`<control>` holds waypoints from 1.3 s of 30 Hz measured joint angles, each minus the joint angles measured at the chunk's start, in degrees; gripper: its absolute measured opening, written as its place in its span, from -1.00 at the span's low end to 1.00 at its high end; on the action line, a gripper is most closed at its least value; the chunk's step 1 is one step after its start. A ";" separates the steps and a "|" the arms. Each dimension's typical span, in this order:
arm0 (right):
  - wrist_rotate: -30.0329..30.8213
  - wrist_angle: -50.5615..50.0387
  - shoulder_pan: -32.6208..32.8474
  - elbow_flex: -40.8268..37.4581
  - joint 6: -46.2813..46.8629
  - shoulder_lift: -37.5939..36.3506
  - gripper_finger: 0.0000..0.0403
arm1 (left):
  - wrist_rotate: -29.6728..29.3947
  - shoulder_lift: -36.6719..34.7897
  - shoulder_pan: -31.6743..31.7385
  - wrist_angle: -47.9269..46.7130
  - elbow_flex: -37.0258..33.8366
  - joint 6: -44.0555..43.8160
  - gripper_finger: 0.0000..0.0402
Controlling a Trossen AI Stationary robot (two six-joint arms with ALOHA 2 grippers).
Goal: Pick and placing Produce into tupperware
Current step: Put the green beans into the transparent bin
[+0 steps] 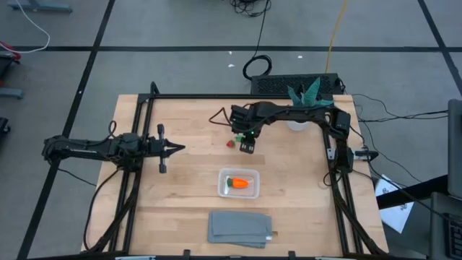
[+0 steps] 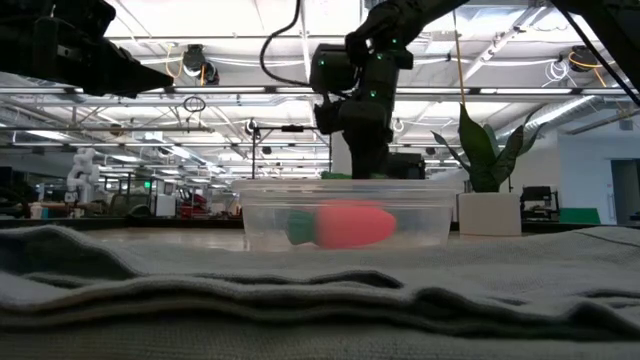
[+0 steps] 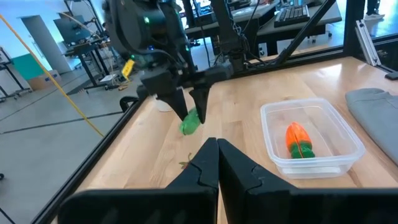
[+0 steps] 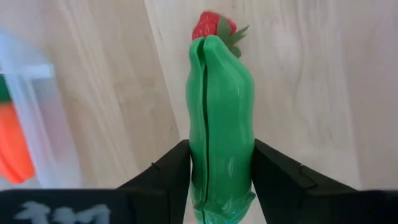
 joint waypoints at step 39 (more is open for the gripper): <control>-0.01 -26.62 4.92 25.67 -6.63 -0.45 -0.29 | -0.02 0.00 0.00 0.05 0.00 0.07 -1.00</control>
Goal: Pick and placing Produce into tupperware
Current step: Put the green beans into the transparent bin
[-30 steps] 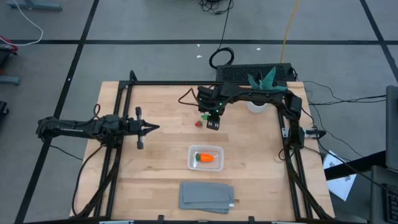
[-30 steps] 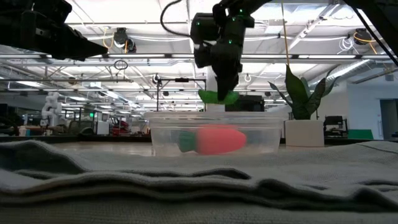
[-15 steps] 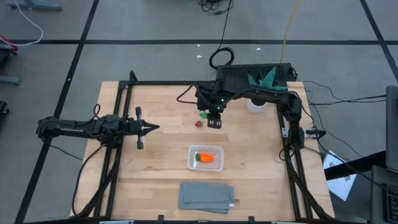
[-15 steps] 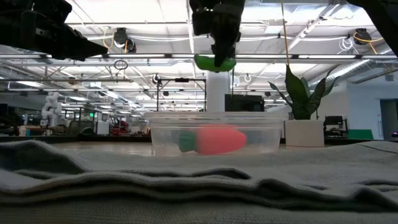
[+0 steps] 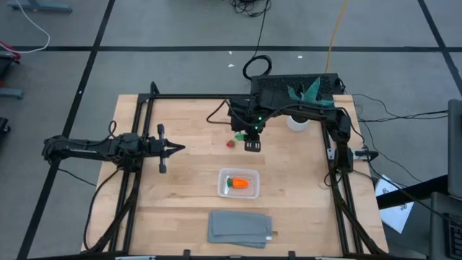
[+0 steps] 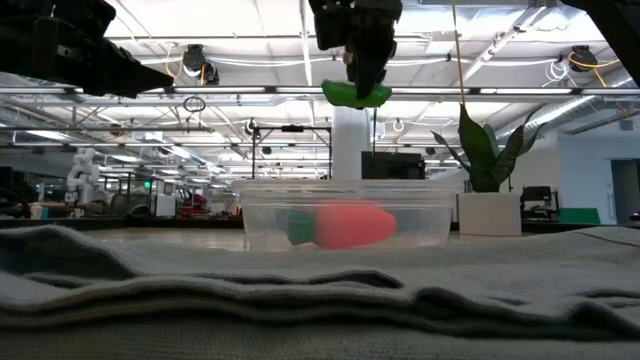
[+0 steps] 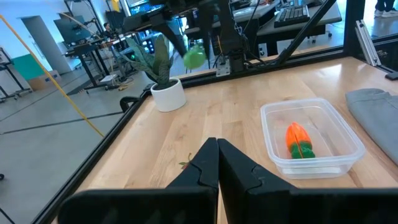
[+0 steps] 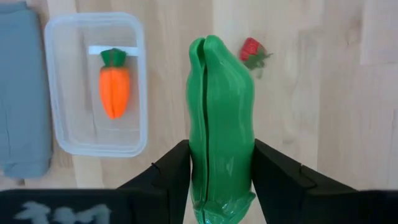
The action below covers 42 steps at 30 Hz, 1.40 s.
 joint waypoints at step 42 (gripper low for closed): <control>-3.02 24.50 20.86 -23.80 1.80 0.00 -0.29 | 0.00 0.00 -0.01 -0.03 0.00 -1.64 -1.00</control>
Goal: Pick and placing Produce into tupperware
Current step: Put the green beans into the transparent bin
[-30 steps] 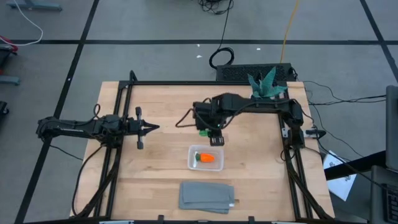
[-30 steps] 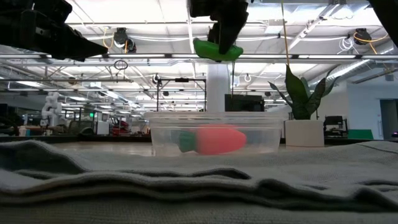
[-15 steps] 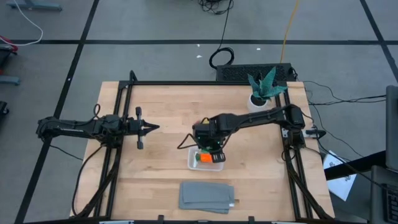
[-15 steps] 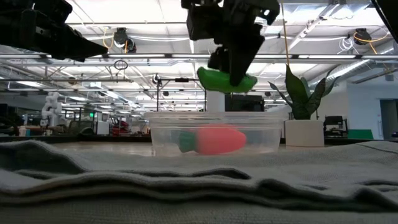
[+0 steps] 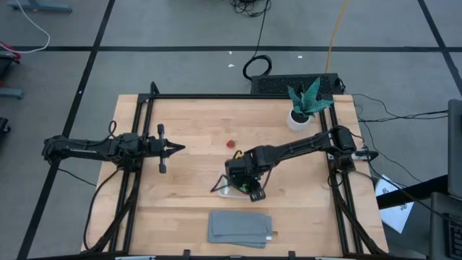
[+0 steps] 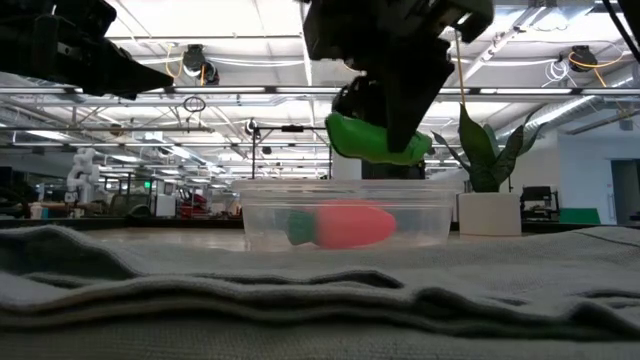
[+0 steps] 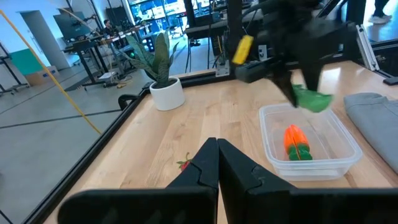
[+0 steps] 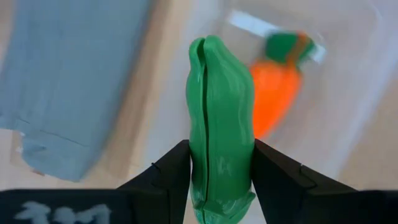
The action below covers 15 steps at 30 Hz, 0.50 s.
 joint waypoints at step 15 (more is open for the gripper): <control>3.63 11.20 3.40 -4.17 5.59 0.03 -0.29 | 0.02 0.01 0.00 0.00 0.00 -3.14 -1.00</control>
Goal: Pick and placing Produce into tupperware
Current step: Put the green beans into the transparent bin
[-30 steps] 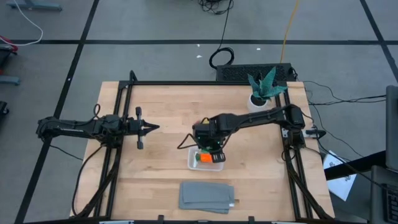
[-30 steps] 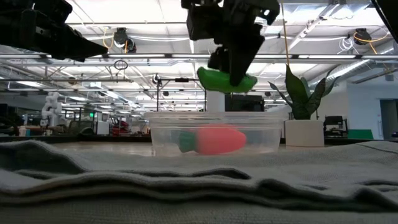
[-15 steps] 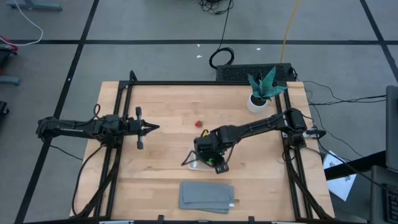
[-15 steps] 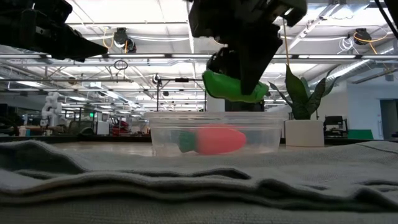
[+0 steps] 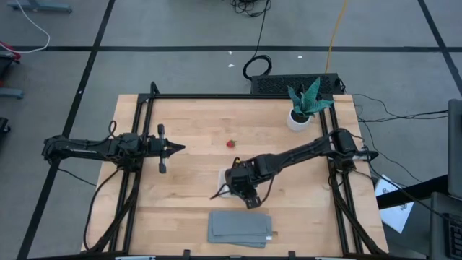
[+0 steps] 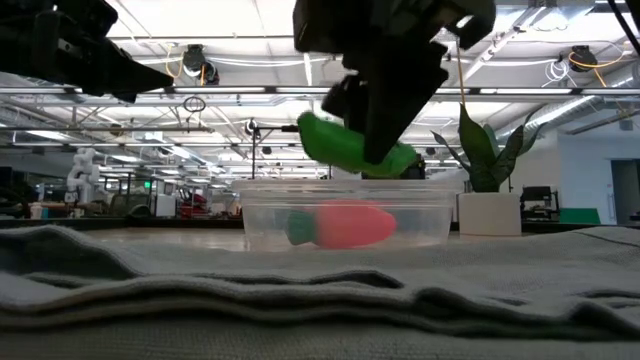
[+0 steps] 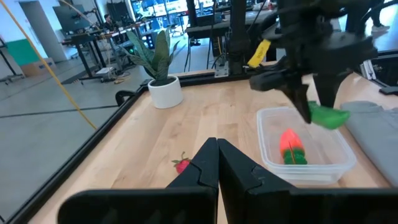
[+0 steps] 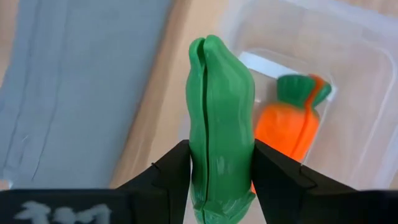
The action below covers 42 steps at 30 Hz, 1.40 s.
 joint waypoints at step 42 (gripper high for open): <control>1.70 4.22 -1.68 -5.28 5.00 0.01 -0.35 | 0.00 0.02 -0.02 -0.04 0.00 -1.67 -1.00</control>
